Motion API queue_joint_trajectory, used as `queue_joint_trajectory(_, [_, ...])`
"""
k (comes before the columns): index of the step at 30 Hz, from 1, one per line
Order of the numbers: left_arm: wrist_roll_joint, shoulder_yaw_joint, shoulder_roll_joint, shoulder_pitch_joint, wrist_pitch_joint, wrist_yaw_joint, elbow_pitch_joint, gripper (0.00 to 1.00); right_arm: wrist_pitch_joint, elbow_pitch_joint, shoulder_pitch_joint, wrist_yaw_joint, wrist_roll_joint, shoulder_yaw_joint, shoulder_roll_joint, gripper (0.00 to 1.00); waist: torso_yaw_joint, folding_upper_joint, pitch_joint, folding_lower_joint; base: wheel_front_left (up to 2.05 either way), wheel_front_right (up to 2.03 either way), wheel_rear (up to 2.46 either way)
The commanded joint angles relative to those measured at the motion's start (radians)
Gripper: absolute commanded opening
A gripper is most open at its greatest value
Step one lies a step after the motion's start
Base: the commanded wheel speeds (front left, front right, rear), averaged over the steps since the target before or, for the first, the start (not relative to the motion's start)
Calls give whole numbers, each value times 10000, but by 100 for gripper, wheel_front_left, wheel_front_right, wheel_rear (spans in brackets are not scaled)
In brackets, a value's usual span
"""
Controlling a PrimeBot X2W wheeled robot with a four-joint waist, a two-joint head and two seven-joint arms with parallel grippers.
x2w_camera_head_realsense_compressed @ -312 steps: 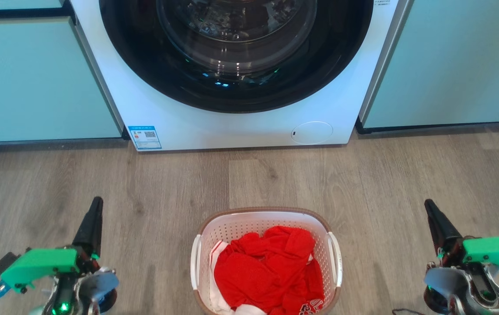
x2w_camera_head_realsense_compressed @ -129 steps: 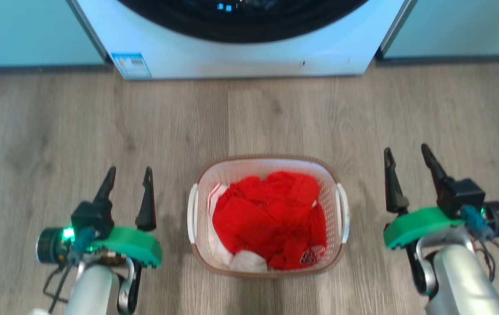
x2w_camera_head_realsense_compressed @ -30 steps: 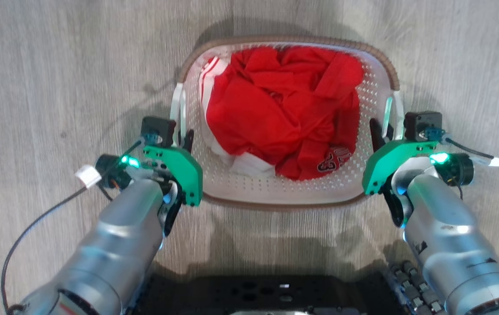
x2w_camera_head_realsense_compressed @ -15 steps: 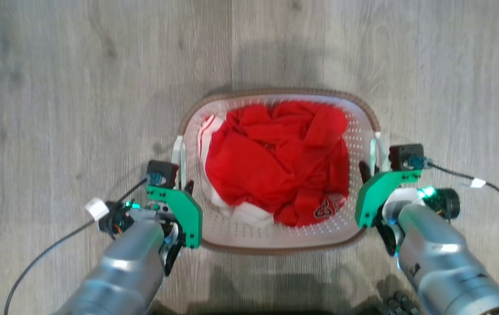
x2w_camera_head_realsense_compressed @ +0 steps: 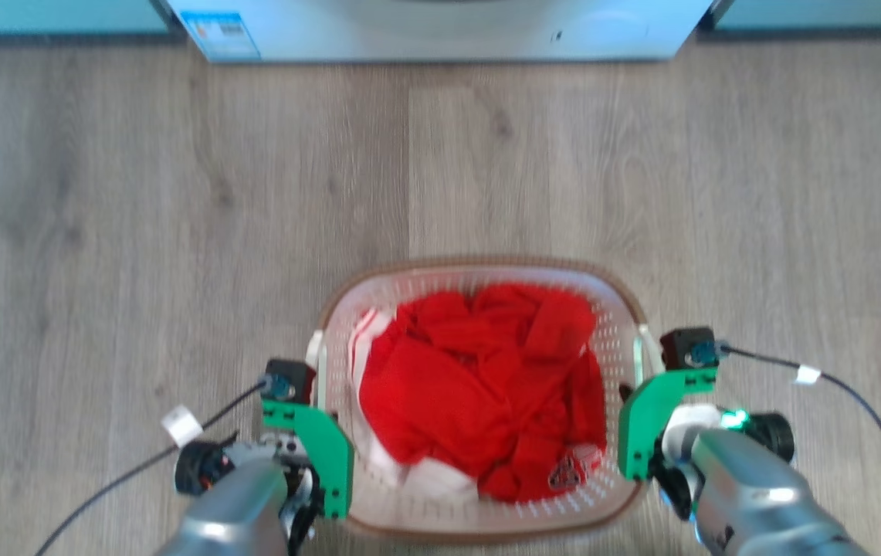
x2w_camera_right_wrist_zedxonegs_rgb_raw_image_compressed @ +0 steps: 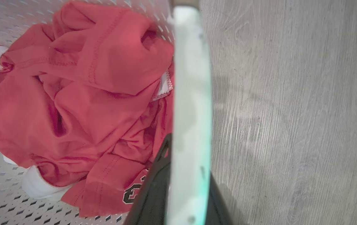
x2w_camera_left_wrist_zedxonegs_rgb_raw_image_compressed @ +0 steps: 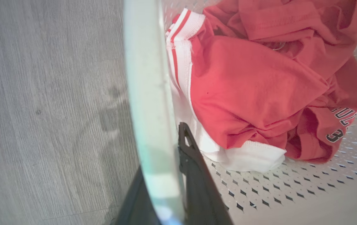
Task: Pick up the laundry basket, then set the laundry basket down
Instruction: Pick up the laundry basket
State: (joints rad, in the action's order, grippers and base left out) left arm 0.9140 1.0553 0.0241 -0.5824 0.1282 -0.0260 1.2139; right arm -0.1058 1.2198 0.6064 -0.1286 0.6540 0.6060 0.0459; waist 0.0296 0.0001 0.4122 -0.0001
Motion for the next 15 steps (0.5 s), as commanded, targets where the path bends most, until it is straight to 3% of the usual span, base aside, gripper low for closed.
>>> queue_joint_trajectory(1, [42,-16,262,235,-71,-18,84,0,122,-78,-347,-21,171,343,43,0,-37,-1,-610,1,0,0,0])
queue_joint_trajectory(15, [310,474,262,769,-1087,-436,513,0,1293,-68,-1047,-21,1273,1586,43,0,-85,-1,-2279,1,0,0,0])
